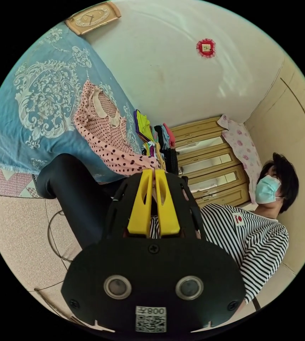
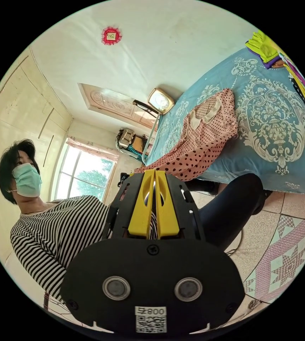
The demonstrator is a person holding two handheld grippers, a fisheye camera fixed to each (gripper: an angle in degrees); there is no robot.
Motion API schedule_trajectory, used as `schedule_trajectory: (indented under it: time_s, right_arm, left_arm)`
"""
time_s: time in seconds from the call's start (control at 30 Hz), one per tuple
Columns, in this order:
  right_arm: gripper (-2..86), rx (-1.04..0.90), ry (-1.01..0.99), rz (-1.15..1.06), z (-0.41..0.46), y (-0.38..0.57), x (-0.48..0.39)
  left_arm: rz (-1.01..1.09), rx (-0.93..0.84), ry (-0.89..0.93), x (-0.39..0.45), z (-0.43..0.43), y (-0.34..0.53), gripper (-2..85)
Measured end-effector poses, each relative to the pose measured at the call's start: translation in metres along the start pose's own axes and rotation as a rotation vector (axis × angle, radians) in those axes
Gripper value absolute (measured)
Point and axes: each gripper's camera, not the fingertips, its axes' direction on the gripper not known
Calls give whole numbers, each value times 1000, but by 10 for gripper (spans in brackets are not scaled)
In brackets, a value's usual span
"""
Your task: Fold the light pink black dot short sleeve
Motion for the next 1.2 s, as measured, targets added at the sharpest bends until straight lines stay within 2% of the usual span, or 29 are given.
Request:
schedule_trajectory:
  time_s: [0.4,0.77,1.2]
  right_arm:
    - [0,0,74,-30,25,-207,80]
    - [0,-85,140,102,104,-438,236]
    - [2,-122,200,151,199,-598,348]
  left_arm:
    - [62,-9,-51,-35,56,-213,12]
    - [-82,-26,-148,-148,143,-418,12]
    - [-154,-1,-233,-236,218,-542,21]
